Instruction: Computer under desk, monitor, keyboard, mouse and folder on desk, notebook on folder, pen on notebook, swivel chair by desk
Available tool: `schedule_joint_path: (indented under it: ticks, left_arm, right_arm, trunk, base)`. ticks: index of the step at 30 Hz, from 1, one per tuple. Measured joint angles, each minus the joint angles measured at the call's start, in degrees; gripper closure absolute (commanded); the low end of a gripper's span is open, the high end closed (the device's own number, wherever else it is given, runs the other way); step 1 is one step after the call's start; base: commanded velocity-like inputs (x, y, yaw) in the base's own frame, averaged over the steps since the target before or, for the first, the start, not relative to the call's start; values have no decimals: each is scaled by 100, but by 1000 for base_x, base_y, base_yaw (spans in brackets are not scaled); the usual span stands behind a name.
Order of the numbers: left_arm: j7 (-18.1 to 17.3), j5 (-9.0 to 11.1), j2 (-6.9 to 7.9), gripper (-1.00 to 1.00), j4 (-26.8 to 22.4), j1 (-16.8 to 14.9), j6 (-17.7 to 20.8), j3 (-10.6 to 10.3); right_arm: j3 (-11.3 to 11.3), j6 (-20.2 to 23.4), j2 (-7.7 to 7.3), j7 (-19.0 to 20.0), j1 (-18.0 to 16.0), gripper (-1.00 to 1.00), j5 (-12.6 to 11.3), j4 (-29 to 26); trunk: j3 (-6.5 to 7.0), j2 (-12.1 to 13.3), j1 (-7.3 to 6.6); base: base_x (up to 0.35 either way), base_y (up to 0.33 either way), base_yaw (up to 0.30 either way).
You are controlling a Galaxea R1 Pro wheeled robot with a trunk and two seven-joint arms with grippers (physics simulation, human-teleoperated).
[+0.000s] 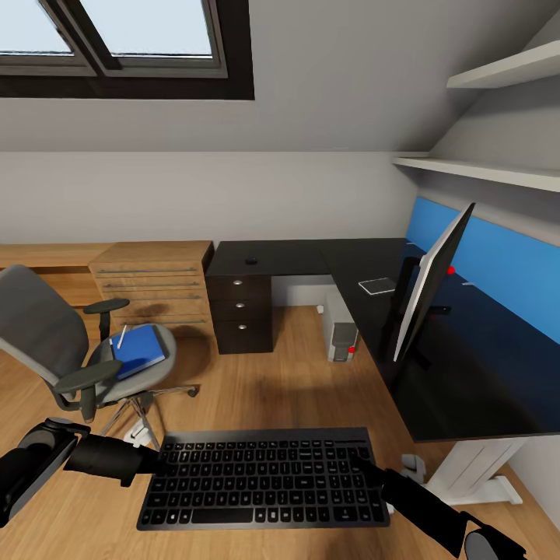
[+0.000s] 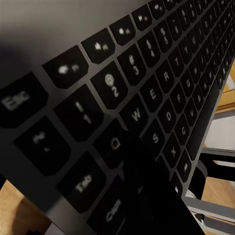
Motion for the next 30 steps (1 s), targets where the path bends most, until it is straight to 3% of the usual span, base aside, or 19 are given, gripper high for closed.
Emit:
schedule_joint_path:
  ticks: [6,11,30]
  left_arm:
    - [3,-5,3,100,-19,2,14,5]
    - [6,52,1,100,-123,-1,56,20]
    - [28,61,0,100,-149,1,59,18]
  right_arm:
    - [-3,-17,0,-16,-1,100,14,-1]
    - [-208,-25,-1,-19,1,100,51,2]
    - [-216,-37,-5,-7,0,100,68,5]
  trunk:
    - [0,0,0]
    - [0,0,0]
    - [0,0,0]
  base:
    - [0,0,0]
    - [0,0,0]
    - [0,0,0]
